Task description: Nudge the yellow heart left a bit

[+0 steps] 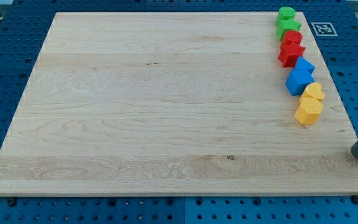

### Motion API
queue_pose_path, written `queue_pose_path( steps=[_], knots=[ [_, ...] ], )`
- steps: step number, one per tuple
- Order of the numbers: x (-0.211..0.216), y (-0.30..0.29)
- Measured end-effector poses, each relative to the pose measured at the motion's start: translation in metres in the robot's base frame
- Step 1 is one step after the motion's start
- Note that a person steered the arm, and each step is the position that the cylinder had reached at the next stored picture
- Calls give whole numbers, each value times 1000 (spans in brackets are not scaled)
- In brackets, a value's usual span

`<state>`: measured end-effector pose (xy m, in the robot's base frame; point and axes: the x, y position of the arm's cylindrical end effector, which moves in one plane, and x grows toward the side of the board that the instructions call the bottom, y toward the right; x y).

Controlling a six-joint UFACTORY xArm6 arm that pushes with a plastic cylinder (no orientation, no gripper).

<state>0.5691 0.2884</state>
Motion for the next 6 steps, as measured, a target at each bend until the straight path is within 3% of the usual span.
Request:
queue_pose_path(
  steps=[2,4,6],
  knots=[
    [-5,3],
    [-52,3],
    [-54,-22]
  ],
)
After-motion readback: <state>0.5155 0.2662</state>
